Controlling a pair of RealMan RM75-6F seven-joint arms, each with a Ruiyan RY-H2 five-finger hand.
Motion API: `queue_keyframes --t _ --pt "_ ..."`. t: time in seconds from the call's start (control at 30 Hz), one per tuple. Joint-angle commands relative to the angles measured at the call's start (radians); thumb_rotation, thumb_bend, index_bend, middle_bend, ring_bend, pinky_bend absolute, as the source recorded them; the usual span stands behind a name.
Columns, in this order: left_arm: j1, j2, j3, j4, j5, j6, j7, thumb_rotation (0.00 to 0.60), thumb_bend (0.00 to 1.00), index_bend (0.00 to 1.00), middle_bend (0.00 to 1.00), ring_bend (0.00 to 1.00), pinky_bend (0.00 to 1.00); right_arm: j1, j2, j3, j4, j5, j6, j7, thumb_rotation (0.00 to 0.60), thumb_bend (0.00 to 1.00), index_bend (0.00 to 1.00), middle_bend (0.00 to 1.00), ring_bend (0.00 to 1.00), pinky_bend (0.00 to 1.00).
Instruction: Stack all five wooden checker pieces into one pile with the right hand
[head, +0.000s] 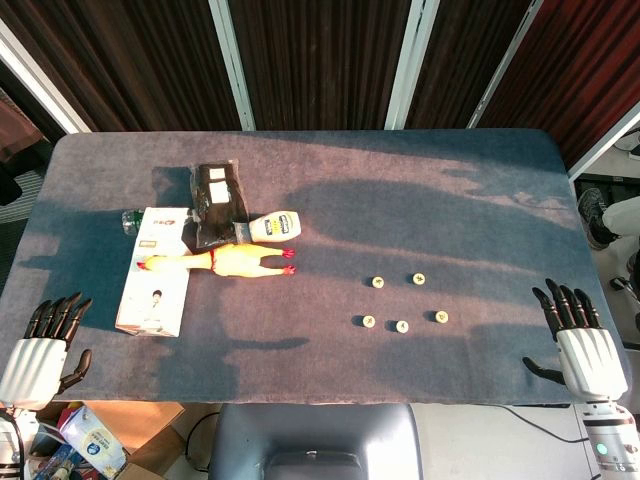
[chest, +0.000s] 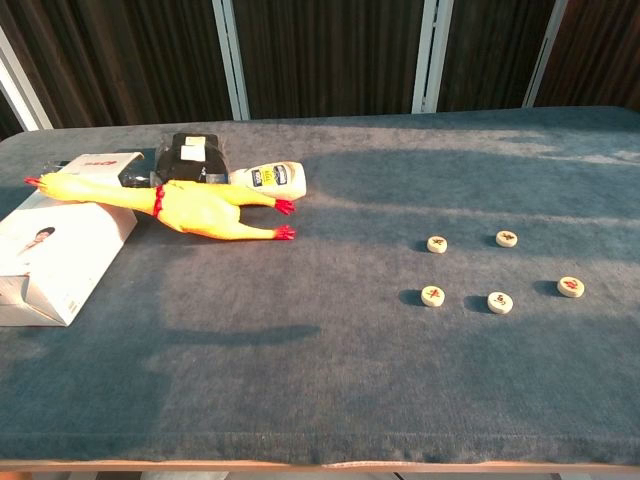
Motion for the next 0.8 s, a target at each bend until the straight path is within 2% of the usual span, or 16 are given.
queue_keyframes --t 0.03,0.2,0.37,0.47,0.63,0.8 --pt "-0.001 0.0 0.0 0.001 0.0 -0.001 -0.002 0.6 0.48 0.0 0.0 0.0 0.0 0.004 -0.004 -0.001 0.004 -0.015 0.003 0.005 0.6 0.1 0.0 0.0 0.0 0.0" --pt "-0.004 0.001 -0.001 0.006 0.0 -0.003 -0.011 0.6 0.48 0.0 0.0 0.0 0.0 0.022 -0.047 -0.009 0.047 -0.107 0.039 0.018 0.6 0.1 0.0 0.0 0.0 0.0" --pt "-0.009 0.0 -0.001 0.005 0.009 -0.005 -0.022 0.6 0.48 0.0 0.0 0.0 0.0 0.103 -0.078 -0.02 0.03 -0.176 -0.062 -0.027 0.6 0.1 0.03 0.0 0.0 0.0" --pt "-0.015 -0.005 0.001 0.01 0.015 -0.013 -0.025 0.6 0.48 0.0 0.0 0.0 0.0 0.173 -0.111 -0.003 0.023 -0.181 -0.158 -0.082 0.6 0.1 0.12 0.0 0.0 0.0" --pt "-0.026 -0.014 0.008 0.016 0.029 -0.026 -0.023 0.6 0.48 0.0 0.0 0.0 0.0 0.29 -0.202 0.027 0.026 -0.149 -0.328 -0.14 0.6 0.18 0.33 0.0 0.0 0.0" --pt "-0.03 -0.015 0.011 0.017 0.029 -0.035 -0.02 0.6 0.48 0.0 0.0 0.0 0.0 0.356 -0.283 0.041 0.049 -0.14 -0.393 -0.162 0.6 0.26 0.46 0.0 0.0 0.0"
